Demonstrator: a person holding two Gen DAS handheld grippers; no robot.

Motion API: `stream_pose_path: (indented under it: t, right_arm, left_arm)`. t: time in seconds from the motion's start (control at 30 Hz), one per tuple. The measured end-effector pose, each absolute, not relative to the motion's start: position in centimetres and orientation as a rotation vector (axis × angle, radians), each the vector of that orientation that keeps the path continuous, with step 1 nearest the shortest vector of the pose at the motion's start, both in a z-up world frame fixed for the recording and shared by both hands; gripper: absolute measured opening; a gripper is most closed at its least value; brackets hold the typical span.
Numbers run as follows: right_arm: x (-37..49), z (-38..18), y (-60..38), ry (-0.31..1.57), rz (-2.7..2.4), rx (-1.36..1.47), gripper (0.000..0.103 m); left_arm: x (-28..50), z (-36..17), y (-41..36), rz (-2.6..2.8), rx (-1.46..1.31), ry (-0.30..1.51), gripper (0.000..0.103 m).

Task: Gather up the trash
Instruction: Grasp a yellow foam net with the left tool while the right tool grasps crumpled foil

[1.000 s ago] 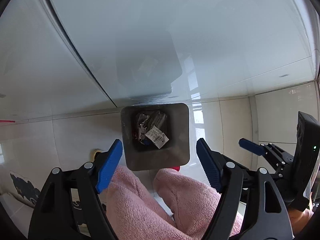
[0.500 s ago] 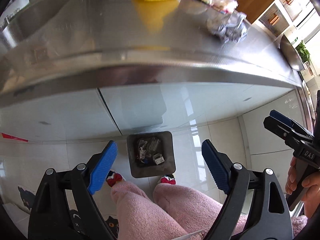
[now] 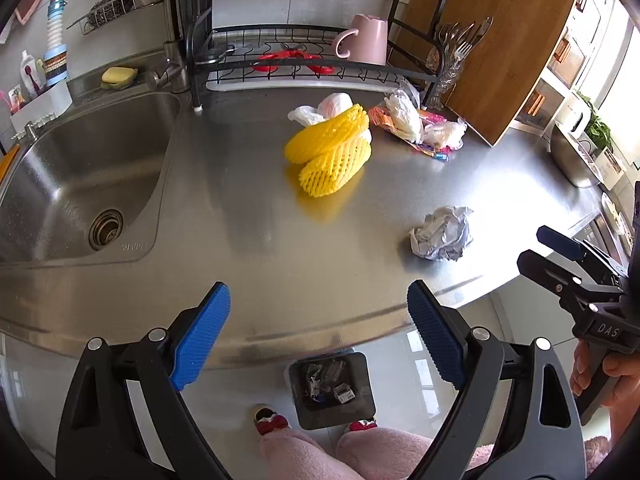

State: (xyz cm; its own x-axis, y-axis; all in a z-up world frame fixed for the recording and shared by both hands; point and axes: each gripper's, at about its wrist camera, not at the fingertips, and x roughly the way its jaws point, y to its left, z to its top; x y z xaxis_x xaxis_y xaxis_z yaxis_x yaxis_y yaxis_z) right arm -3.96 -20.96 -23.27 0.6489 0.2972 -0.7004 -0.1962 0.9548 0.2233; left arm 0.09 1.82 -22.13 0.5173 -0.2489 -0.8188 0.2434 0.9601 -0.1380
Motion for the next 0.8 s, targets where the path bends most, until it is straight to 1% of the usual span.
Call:
stream_pose_path:
  t: [0.03, 0.1, 0.17, 0.23, 0.33, 0.37, 0.47, 0.63, 0.7, 0.73, 0.8]
  right_arm:
    - [-3.5, -23.5, -20.8, 0.826, 0.268, 0.123, 0.088]
    - [-2.6, -24.1, -20.7, 0.844, 0.258, 0.122, 0.085]
    - [-1.6, -24.5, -20.4, 0.863, 0.262, 0.127, 0.077]
    - [-0.8, -24.8, -20.1, 0.878, 0.264, 0.116, 0.072]
    - [0.1, -25.3, -19.5, 0.897, 0.264, 0.102, 0.069]
    - [0.4, -25.5, -19.3, 0.904, 0.265, 0.106, 0.066]
    - [1.2, -26.0, -18.9, 0.919, 0.262, 0.117, 0.064]
    - [2.3, -27.3, -18.4, 0.956, 0.255, 0.129, 0.059]
    - [2.6, -28.0, -18.2, 0.976, 0.255, 0.129, 0.058]
    - [2.7, -28.2, -18.2, 0.982, 0.258, 0.135, 0.054]
    - [2.9, -28.3, -18.2, 0.980, 0.260, 0.142, 0.052]
  left_arm:
    - [0.8, -22.1, 1.7, -0.299, 0.000, 0.982, 0.085]
    - [2.5, -22.1, 1.9, -0.315, 0.000, 0.980, 0.085]
    - [4.0, -22.5, 1.9, -0.330, -0.011, 0.987, 0.085]
    - [5.1, -22.9, 1.7, -0.346, -0.016, 0.990, 0.085]
    - [6.8, -23.5, 1.2, -0.367, -0.002, 1.001, 0.084]
    - [7.3, -23.6, 1.1, -0.374, 0.002, 1.003, 0.084]
    - [9.0, -24.0, 0.7, -0.393, 0.006, 1.013, 0.083]
    - [11.1, -25.3, -0.1, -0.424, 0.016, 1.048, 0.076]
    - [11.8, -25.9, -0.4, -0.436, 0.018, 1.063, 0.075]
    - [12.1, -26.2, -0.6, -0.441, 0.020, 1.069, 0.074]
    - [12.8, -26.8, -1.0, -0.452, 0.021, 1.084, 0.072]
